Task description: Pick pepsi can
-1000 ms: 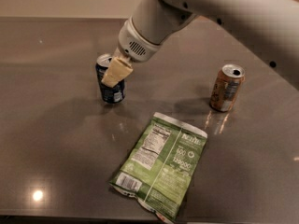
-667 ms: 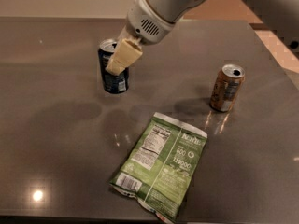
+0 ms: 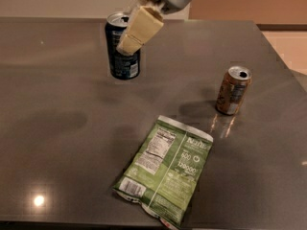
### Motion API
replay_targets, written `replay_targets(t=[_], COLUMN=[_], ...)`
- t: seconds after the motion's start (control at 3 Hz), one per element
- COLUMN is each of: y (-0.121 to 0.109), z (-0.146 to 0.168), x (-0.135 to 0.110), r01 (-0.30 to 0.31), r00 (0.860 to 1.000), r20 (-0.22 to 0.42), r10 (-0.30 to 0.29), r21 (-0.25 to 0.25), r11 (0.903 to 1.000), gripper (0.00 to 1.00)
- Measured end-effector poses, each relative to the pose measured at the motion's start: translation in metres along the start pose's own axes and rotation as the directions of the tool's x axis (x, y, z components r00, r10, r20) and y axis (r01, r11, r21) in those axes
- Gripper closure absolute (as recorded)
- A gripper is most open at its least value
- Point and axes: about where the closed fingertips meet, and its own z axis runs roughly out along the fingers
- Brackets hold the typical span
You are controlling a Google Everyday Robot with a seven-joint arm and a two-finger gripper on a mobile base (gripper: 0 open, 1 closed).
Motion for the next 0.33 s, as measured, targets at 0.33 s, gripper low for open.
replay_targets(t=[0.33], y=[0.0], z=[0.0], x=[-0.0001], r01=[0.0], r00=[1.0], r20=[0.0], r10=[0.0], r21=[0.0], r11=[1.0], gripper=[1.0])
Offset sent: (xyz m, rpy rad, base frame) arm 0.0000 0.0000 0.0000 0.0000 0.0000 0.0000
